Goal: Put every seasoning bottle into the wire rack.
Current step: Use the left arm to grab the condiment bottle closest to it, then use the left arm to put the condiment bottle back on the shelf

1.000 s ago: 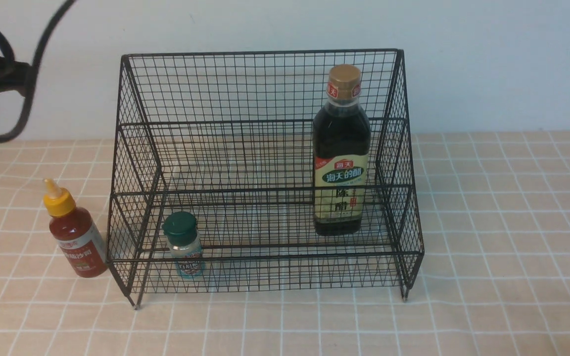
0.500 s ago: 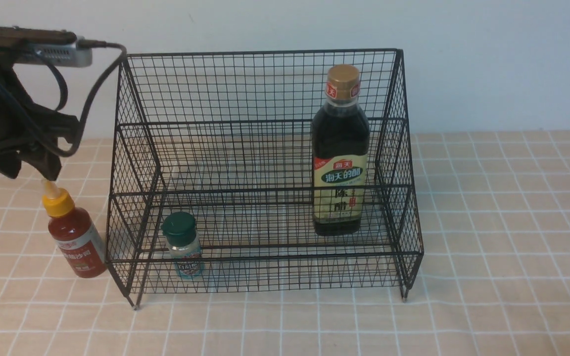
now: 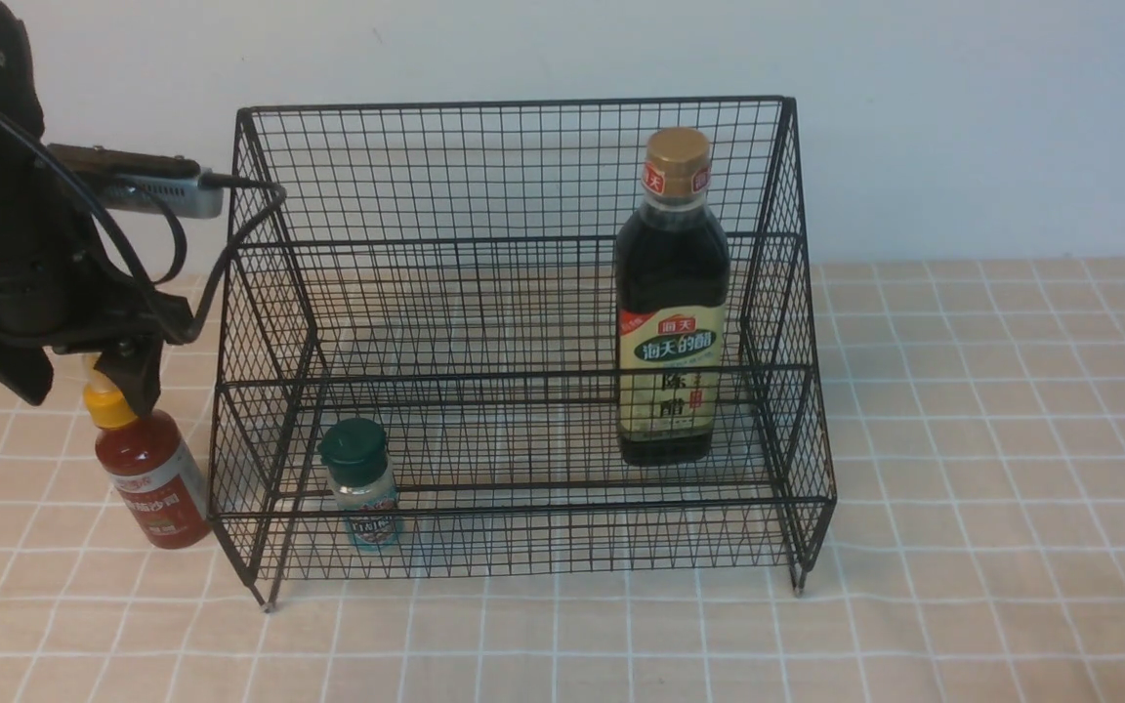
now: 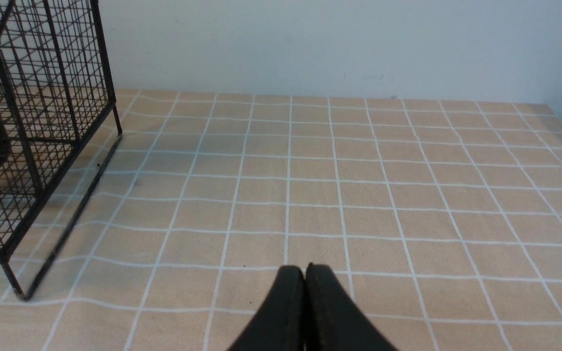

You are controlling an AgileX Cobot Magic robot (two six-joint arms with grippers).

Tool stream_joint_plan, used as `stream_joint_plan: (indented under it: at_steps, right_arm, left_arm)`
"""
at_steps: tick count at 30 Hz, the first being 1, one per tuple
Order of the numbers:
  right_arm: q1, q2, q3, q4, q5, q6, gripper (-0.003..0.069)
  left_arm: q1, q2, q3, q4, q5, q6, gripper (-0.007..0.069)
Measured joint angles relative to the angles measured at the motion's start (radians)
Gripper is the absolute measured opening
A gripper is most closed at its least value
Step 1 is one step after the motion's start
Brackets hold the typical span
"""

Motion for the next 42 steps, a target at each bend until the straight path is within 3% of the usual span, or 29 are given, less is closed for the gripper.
stream_joint_plan:
  at_steps: [5, 11, 22, 34, 37, 42]
  right_arm:
    - [0.0, 0.0, 0.0, 0.0, 0.0, 0.0, -0.0013]
    - [0.0, 0.0, 0.0, 0.0, 0.0, 0.0, -0.0013]
    - [0.0, 0.0, 0.0, 0.0, 0.0, 0.0, -0.0013]
    - [0.0, 0.0, 0.0, 0.0, 0.0, 0.0, -0.0013]
    - [0.0, 0.0, 0.0, 0.0, 0.0, 0.0, -0.0013]
    - [0.0, 0.0, 0.0, 0.0, 0.0, 0.0, -0.0013]
  left_arm:
    - [0.0, 0.013, 0.0, 0.0, 0.0, 0.0, 0.0467]
    - [0.0, 0.038, -0.003, -0.009, -0.002, 0.0, 0.0289]
    - [0.0, 0.015, -0.004, -0.005, -0.003, 0.0, 0.029]
    - [-0.001, -0.269, -0.093, -0.006, 0.031, -0.011, 0.029]
    - [-0.025, -0.297, -0.207, -0.006, 0.044, -0.023, 0.0286]
    - [-0.148, -0.313, -0.354, -0.02, 0.047, -0.054, 0.0287]
